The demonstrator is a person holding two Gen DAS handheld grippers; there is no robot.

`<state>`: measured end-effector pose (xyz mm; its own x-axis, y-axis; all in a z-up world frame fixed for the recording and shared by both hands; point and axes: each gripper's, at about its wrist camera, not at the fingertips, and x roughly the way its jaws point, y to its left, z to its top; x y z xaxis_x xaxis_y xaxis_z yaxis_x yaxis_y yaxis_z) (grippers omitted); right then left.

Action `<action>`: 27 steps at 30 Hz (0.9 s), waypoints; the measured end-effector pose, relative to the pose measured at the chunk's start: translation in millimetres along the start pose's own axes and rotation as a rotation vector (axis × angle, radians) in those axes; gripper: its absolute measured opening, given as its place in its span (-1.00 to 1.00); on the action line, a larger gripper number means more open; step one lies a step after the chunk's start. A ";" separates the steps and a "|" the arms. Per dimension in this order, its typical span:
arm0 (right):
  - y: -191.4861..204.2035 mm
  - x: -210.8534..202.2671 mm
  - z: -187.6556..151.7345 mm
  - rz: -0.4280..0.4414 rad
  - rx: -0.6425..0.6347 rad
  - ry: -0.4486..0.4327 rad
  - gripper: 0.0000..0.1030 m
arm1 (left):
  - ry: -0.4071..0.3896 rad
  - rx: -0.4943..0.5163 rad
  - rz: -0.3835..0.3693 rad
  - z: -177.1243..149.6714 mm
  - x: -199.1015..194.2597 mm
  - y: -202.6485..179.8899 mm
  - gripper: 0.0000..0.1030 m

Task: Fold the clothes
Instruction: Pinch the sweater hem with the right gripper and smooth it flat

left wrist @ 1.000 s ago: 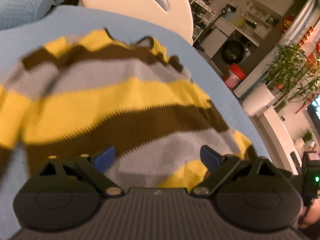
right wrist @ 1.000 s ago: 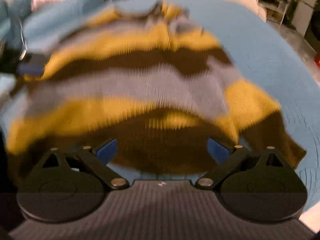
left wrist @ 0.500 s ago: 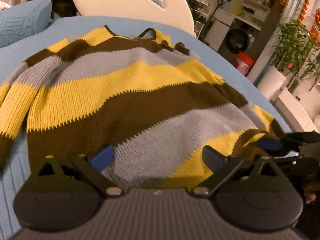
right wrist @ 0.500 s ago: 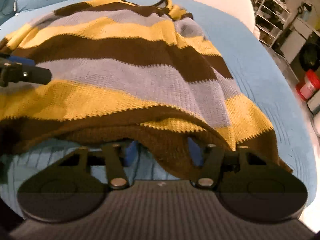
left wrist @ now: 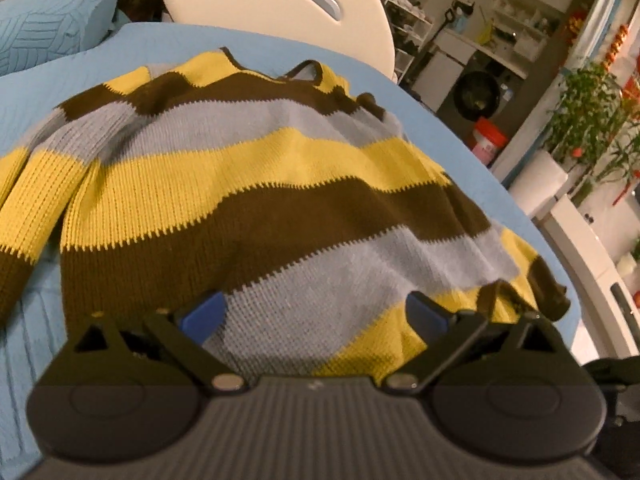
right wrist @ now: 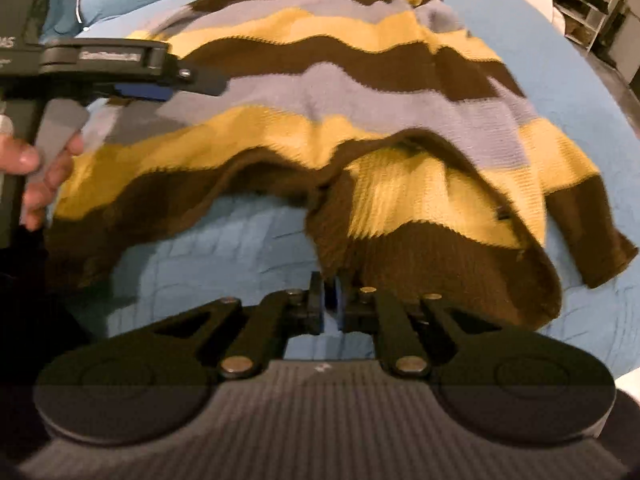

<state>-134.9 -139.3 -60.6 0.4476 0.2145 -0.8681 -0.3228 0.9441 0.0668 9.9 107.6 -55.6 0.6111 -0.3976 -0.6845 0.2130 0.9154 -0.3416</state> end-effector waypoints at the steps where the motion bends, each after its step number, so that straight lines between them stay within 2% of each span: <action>1: -1.1 -1.3 1.7 0.015 0.009 -0.004 -0.43 | 0.003 0.005 0.003 -0.4 0.3 -0.2 0.92; 3: -6.8 -6.1 8.2 0.048 0.035 -0.020 -0.09 | 0.009 0.026 0.017 -2.1 2.0 -1.2 0.93; 5: -13.1 -12.3 14.4 0.068 0.057 -0.047 0.03 | 0.013 0.069 0.041 -4.6 4.1 -5.1 0.94; 7: -20.9 -21.5 20.2 0.057 0.073 -0.099 0.06 | 0.020 0.107 0.060 -5.9 6.9 -10.8 0.98; 10: -54.3 -36.6 32.2 -0.023 0.166 -0.218 0.16 | 0.027 0.146 0.074 -8.1 9.5 -15.2 0.99; 11: -69.4 -38.1 35.6 -0.050 0.215 -0.249 0.31 | 0.026 0.146 0.074 -8.3 9.6 -15.1 0.99; 12: -84.4 -39.6 39.0 -0.077 0.263 -0.281 0.54 | 0.026 0.146 0.073 -8.5 9.7 -15.0 0.99; 14: -118.4 -36.0 42.1 -0.128 0.392 -0.331 0.75 | 0.026 0.146 0.071 -8.8 10.0 -14.8 0.99; 17: -163.7 -18.5 38.1 -0.154 0.607 -0.345 0.76 | 0.024 0.155 0.074 -10.1 10.9 -15.7 0.99; 21: -196.7 9.5 22.5 -0.102 0.841 -0.290 0.75 | 0.024 0.170 0.082 -11.4 12.6 -17.6 1.00; 23: -196.6 19.9 24.8 -0.102 0.863 -0.263 0.81 | 0.022 0.179 0.087 -12.2 13.9 -18.9 1.00; 25: -188.0 24.7 32.5 -0.118 0.813 -0.221 0.81 | 0.020 0.187 0.090 -12.9 14.6 -19.9 1.00; 26: -180.4 27.9 39.4 -0.124 0.746 -0.185 0.79 | 0.019 0.191 0.091 -13.3 14.9 -20.4 1.00; 27: -174.1 29.1 43.7 -0.135 0.688 -0.167 0.45 | 0.018 0.193 0.091 -13.4 14.9 -20.4 1.00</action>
<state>-29.3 -286.5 -76.0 0.5856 0.0684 -0.8077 0.3182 0.8970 0.3067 4.4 82.2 -67.5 0.6213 -0.3123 -0.7186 0.3004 0.9420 -0.1497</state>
